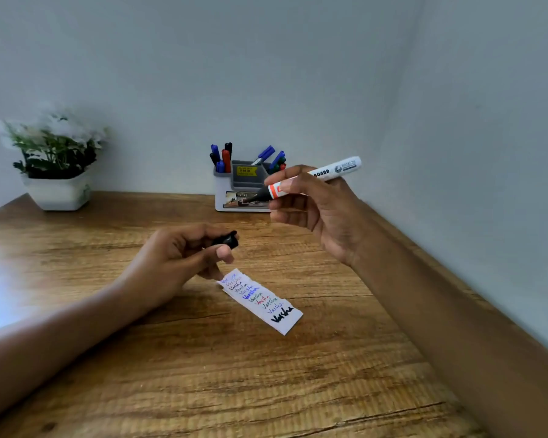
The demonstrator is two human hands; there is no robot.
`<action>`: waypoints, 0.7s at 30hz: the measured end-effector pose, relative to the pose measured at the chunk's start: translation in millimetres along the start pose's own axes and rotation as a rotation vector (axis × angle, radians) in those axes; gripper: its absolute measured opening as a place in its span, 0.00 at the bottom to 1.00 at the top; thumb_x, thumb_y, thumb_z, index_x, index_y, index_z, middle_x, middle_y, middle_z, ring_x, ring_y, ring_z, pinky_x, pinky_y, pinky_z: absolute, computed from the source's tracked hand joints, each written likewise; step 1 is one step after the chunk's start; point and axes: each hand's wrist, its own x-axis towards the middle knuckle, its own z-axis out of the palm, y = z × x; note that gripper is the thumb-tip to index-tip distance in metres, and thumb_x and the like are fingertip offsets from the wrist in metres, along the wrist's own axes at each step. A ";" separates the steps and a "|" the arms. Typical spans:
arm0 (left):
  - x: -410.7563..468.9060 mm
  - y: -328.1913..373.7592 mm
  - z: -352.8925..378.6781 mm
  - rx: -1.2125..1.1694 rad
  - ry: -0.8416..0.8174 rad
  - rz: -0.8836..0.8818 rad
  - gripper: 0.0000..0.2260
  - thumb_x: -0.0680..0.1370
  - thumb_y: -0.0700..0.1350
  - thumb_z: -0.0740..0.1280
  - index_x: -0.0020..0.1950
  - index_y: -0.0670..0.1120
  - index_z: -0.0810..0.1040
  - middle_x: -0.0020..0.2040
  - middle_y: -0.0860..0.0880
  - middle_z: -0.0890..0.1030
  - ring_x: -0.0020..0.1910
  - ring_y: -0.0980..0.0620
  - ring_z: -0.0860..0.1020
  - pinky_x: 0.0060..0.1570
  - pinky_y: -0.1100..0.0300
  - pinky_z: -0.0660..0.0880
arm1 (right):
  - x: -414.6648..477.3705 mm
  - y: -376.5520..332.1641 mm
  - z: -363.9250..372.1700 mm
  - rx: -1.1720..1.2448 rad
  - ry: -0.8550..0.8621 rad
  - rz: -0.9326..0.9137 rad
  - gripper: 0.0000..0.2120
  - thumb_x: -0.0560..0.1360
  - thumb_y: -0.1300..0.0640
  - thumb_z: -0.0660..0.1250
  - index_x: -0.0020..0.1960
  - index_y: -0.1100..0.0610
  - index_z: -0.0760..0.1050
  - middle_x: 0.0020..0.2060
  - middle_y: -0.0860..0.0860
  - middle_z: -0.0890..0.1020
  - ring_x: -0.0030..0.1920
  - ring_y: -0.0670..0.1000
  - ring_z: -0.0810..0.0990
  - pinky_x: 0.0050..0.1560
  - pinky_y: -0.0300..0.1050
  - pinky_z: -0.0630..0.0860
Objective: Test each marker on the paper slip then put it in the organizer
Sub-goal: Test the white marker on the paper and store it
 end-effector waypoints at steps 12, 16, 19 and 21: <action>2.0 3.3 1.6 -0.064 0.020 -0.062 0.19 0.62 0.66 0.74 0.48 0.59 0.85 0.43 0.47 0.86 0.37 0.51 0.84 0.37 0.63 0.80 | -8.8 33.3 7.4 -0.048 0.017 0.085 0.03 0.73 0.66 0.67 0.43 0.60 0.75 0.34 0.54 0.82 0.34 0.49 0.81 0.34 0.39 0.80; 1.2 3.2 2.5 -0.015 0.040 -0.069 0.17 0.67 0.60 0.73 0.50 0.52 0.85 0.41 0.46 0.86 0.36 0.51 0.84 0.37 0.63 0.80 | -12.0 39.6 13.9 -0.088 -0.031 0.073 0.04 0.71 0.66 0.70 0.42 0.59 0.79 0.34 0.52 0.83 0.34 0.48 0.82 0.37 0.40 0.80; 4.5 7.2 6.2 -0.053 0.092 -0.120 0.09 0.69 0.44 0.69 0.49 0.46 0.82 0.37 0.45 0.85 0.33 0.53 0.83 0.34 0.65 0.79 | -11.5 39.0 11.6 -0.045 -0.025 0.075 0.04 0.70 0.66 0.70 0.43 0.60 0.80 0.34 0.53 0.84 0.35 0.48 0.82 0.36 0.39 0.81; 4.2 13.6 9.5 -0.064 0.117 -0.134 0.09 0.68 0.43 0.69 0.47 0.45 0.83 0.36 0.45 0.85 0.32 0.53 0.83 0.34 0.66 0.79 | -12.6 37.8 11.2 -0.020 -0.025 0.079 0.04 0.71 0.66 0.70 0.42 0.59 0.80 0.34 0.53 0.84 0.34 0.48 0.83 0.36 0.39 0.81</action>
